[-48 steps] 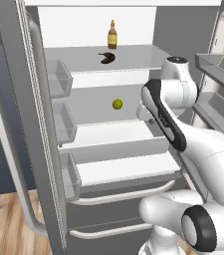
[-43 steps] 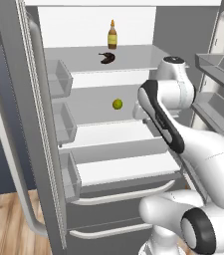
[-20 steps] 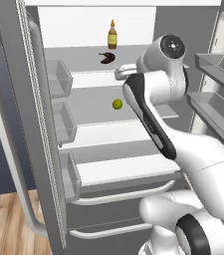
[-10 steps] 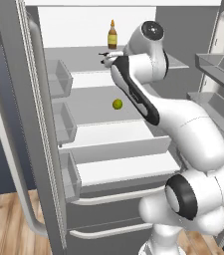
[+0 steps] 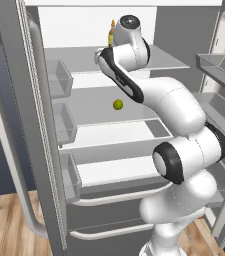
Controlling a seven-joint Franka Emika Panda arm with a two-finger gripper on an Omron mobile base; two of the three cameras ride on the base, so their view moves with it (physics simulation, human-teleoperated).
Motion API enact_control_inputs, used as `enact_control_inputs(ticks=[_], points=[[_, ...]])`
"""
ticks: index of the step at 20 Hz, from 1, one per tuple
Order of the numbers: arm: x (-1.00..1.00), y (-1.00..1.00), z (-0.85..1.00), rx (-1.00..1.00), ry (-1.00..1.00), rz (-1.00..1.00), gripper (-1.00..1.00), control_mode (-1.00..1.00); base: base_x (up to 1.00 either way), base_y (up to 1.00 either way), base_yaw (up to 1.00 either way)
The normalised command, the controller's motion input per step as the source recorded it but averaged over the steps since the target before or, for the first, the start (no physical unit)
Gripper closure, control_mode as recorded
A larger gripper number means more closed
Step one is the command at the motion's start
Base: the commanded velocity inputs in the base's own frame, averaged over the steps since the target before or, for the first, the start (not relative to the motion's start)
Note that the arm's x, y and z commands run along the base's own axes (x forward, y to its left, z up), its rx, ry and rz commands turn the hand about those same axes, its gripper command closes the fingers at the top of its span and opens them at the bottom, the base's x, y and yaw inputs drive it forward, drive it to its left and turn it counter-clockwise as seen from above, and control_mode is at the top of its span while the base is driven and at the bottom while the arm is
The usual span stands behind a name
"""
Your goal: Pick the banana and pear from the fridge and place them on the plate next to the blender to make a fruit smoothie.
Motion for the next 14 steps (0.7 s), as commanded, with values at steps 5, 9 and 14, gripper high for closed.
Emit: enact_control_inputs(ticks=[5,9,14], points=[[0.24,0.00,-0.09,0.01,0.05,-0.01,-1.00,-1.00,0.00,0.00,0.00],[0.40,0.00,-0.32,0.00,0.00,0.00,-1.00,-1.00,0.00,0.00,0.00],[0.38,0.00,-0.24,0.01,0.00,0.00,-1.00,-1.00,0.00,0.00,0.00]])
